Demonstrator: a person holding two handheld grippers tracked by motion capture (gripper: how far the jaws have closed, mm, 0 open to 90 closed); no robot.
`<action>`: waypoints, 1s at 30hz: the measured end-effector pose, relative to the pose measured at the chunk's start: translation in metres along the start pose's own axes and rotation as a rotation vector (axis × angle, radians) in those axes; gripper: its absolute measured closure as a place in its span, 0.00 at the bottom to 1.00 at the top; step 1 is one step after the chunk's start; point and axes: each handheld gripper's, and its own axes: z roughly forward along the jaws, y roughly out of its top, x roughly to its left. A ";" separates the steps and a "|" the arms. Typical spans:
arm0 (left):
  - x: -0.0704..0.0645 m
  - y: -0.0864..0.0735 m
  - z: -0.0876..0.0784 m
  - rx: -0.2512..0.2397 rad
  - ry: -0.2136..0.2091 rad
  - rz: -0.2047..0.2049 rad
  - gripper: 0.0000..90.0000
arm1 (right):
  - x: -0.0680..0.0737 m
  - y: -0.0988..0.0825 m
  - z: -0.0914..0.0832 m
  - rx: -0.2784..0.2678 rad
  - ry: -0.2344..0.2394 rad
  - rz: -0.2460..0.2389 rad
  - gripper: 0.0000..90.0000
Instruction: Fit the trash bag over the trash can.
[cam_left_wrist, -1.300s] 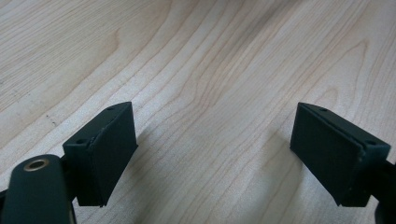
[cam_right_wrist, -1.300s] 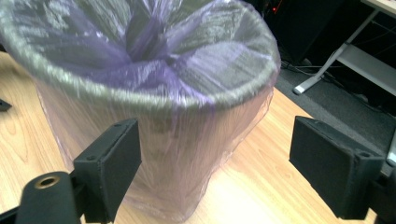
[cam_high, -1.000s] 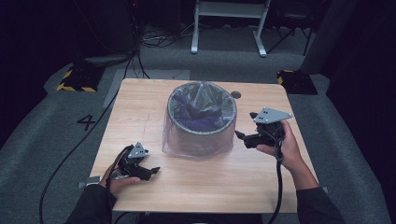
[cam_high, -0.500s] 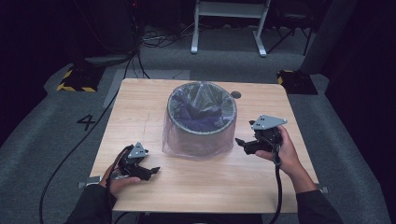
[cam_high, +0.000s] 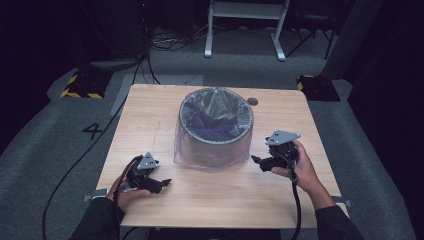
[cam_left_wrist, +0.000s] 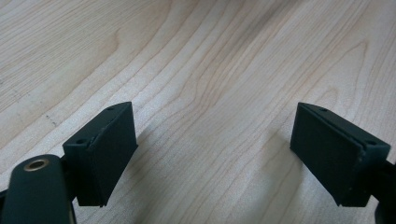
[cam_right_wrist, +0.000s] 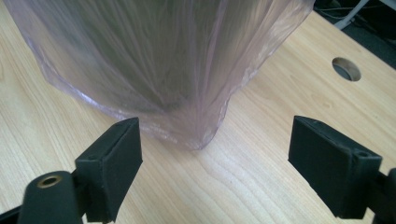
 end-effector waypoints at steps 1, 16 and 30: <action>0.000 0.000 0.000 0.000 0.000 0.000 0.16 | 0.000 -0.002 0.002 0.004 0.002 -0.006 0.19; 0.000 0.000 0.000 0.000 0.000 0.000 0.16 | 0.008 -0.026 0.020 0.066 0.007 0.008 0.19; 0.000 0.000 0.000 0.000 0.000 0.000 0.16 | 0.013 -0.056 0.025 0.085 0.005 0.063 0.20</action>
